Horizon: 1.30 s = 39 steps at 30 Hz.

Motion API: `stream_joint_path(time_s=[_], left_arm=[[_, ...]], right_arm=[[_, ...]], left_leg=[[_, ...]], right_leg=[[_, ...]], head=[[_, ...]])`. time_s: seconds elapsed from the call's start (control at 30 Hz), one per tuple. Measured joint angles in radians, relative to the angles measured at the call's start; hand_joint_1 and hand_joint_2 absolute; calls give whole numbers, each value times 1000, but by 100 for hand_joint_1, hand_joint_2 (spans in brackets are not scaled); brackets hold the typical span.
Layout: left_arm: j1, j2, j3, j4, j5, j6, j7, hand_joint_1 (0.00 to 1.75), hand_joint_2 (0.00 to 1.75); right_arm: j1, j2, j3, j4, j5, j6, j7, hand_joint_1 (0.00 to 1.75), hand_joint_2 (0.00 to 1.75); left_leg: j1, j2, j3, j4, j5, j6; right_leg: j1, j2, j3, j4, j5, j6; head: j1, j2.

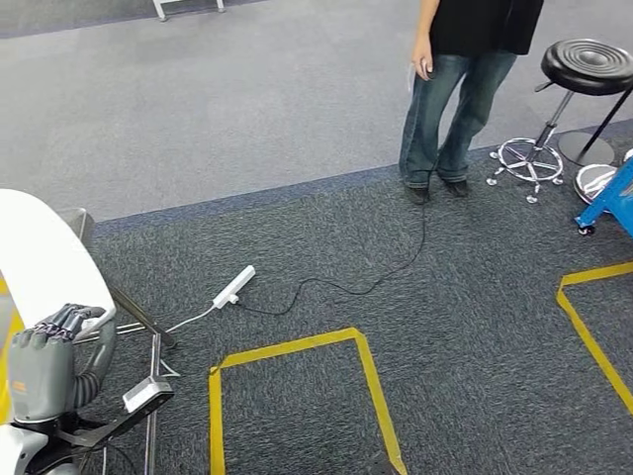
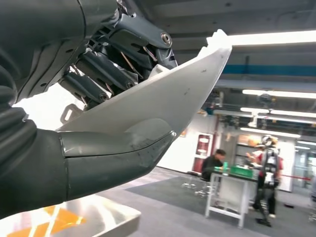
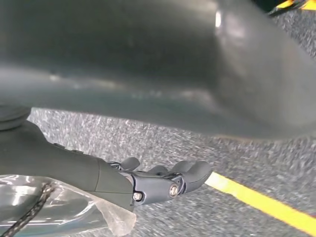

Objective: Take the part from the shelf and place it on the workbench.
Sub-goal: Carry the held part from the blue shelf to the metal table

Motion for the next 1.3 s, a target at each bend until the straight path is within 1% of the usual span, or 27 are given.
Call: stream_joint_path(time_s=[0.03, 0.07, 0.1, 0.13, 0.17, 0.2, 0.23, 0.27, 0.3, 0.33, 0.37, 0.4, 0.43, 0.47, 0.5, 0.53, 0.57, 0.6, 0.63, 0.73, 0.77, 0.93, 1.07, 1.1, 1.2, 1.23, 1.3], left_arm=[[-1, 0, 0, 0, 0, 0, 0, 175, 175], [-2, 0, 0, 0, 0, 0, 0, 175, 175], [-2, 0, 0, 0, 0, -1, 0, 175, 175], [-2, 0, 0, 0, 0, -1, 0, 175, 175], [-2, 0, 0, 0, 1, -1, 0, 175, 175], [0, 0, 0, -1, 1, -1, 0, 175, 175], [-1, 0, 0, -2, 1, -1, 0, 175, 175], [-2, 0, 0, -2, 2, -1, 0, 175, 175], [-3, 0, 0, -3, 2, -1, 0, 175, 175], [-4, 0, 0, -3, 2, -1, 0, 175, 175], [-4, -1, 0, -3, 2, -1, 0, 175, 175], [-3, -1, 0, -3, 3, -1, 0, 175, 175], [-2, -1, 0, -3, 3, -1, 0, 175, 175], [-2, -1, 0, -3, 4, -1, 0, 175, 175], [-2, -1, 0, -3, 6, -1, 0, 175, 175], [-2, -1, 0, -3, 8, -2, -1, 175, 175], [-2, -1, 0, -3, 10, -3, -1, 175, 175], [-1, -1, 0, -4, 12, -4, -2, 175, 175], [0, -2, 0, -4, 14, -6, -2, 175, 175], [5, -2, 0, -4, 25, -10, -5, 175, 175], [6, -2, 0, -4, 29, -11, -6, 175, 175], [5, -4, 0, -4, 37, -16, -8, 175, 175], [5, -4, 0, -4, 38, -17, -8, 175, 175], [5, -5, 0, -4, 39, -18, -8, 175, 175], [6, -7, 0, -4, 42, -19, -8, 175, 175], [6, -7, 0, -4, 42, -19, -8, 175, 175], [6, -8, 0, -4, 42, -19, -8, 175, 175]], right_arm=[[0, 0, 0, 0, 0, 0, 0, 0, 0], [0, 0, 0, 0, 0, 0, 0, 0, 0], [-1, 0, 0, 0, 0, 0, 0, 0, 0], [-1, 0, 0, 0, 0, 0, 0, 0, 0], [-3, 0, 0, 0, 0, 0, 0, 0, 0], [-4, 0, 0, 0, 0, 0, 0, 0, 0], [-4, 0, 0, 0, 0, 0, -1, 0, 0], [-5, 0, 0, 0, 0, 0, -1, 0, 0], [-4, 0, 0, 0, 0, 0, -1, 0, 0], [-2, 0, 0, 0, 0, 1, -1, 0, 0], [0, 0, 0, 0, 0, 1, -1, 0, 0], [2, 0, 0, 0, 0, 2, -1, 0, 0], [2, 0, 0, 0, 0, 2, 0, 0, 0], [2, 0, 0, 0, 0, 2, 0, 0, 0], [1, 0, 0, 0, -1, 2, -1, 0, 0], [0, 0, 0, 0, -1, 2, -2, 0, 0], [-1, 0, 0, 0, -2, 2, -3, 0, 0], [-1, 1, 0, 0, -5, 1, -5, 0, 0], [0, 1, 0, 1, -10, 1, -8, 0, 0], [1, 2, -1, 1, -25, 2, -14, 0, 0], [1, 2, -1, 1, -27, 3, -15, 0, 0], [1, 2, -1, 1, -30, 4, -14, 0, 0], [1, 2, -1, 1, -31, 4, -15, 0, 0], [1, 2, -1, 1, -31, 4, -15, 0, 0], [1, 2, -1, 1, -32, 4, -14, 0, 0], [1, 2, -1, 1, -32, 4, -14, 0, 0], [1, 2, -1, 1, -33, 4, -14, 0, 0]], left_leg=[[-6, 26, 36, -69, 23, 5], [-12, 48, 62, -120, 36, 11], [-17, 63, 73, -145, 37, 17], [-22, 62, 73, -150, 34, 21], [-21, 48, 72, -153, 36, 26], [-19, 36, 73, -157, 38, 31], [-16, 23, 75, -162, 41, 37], [-13, 11, 77, -166, 44, 43], [-11, -1, 77, -168, 45, 47], [-10, -13, 77, -168, 45, 50], [-10, -27, 77, -167, 44, 51], [-10, -40, 77, -167, 44, 52], [-10, -54, 79, -166, 43, 52], [-9, -67, 80, -165, 43, 51], [-8, -79, 82, -163, 41, 48], [-8, -89, 82, -159, 38, 44], [-9, -98, 78, -153, 35, 39], [-9, -104, 74, -147, 33, 35], [-10, -109, 69, -143, 34, 35], [-10, -112, 68, -144, 37, 45], [-9, -111, 70, -146, 37, 46], [-9, -111, 76, -154, 38, 46], [-8, -111, 76, -155, 38, 45], [-8, -111, 76, -156, 38, 41], [-6, -111, 76, -157, 37, 22], [-5, -111, 76, -157, 36, 20], [-6, -111, 76, -157, 36, 19]], right_leg=[[3, -11, 3, 0, -3, 3], [6, -20, 6, 1, -7, 6], [8, -30, 7, 1, -9, 10], [10, -41, 9, 0, -11, 14], [11, -53, 12, -2, -13, 18], [10, -49, 13, 1, -19, 23], [8, -28, 7, 17, -32, 27], [5, 2, -10, 53, -54, 31], [2, 37, -40, 112, -83, 34], [1, 58, -76, 183, -114, 36], [1, 66, -112, 249, -135, 37], [1, 69, -137, 289, -140, 38], [0, 70, -144, 290, -124, 39], [-1, 72, -132, 251, -89, 39], [-3, 79, -105, 182, -45, 40], [-6, 96, -77, 114, -15, 41], [-9, 111, -52, 61, 5, 40], [-12, 125, -39, 31, 11, 40], [-13, 133, -35, 22, 7, 38], [-12, 132, -32, 19, 10, 36], [-11, 133, -32, 19, 10, 36], [-8, 132, -29, 19, 8, 27], [-8, 132, -29, 19, 7, 26], [-7, 132, -29, 19, 7, 25], [-6, 132, -29, 21, 6, 23], [-6, 132, -29, 21, 5, 22], [-6, 132, -28, 20, 5, 22]], head=[[0, 0], [0, 0], [1, 0], [1, 0], [1, 0], [1, 0], [2, 0], [4, 0], [5, 0], [7, 0], [8, 0], [8, 0], [8, 0], [8, 0], [8, 0], [8, 0], [8, 0], [7, 0], [7, 0], [6, 0], [6, 0], [6, 0], [6, 0], [6, 0], [6, 0], [6, 0], [6, 0]])
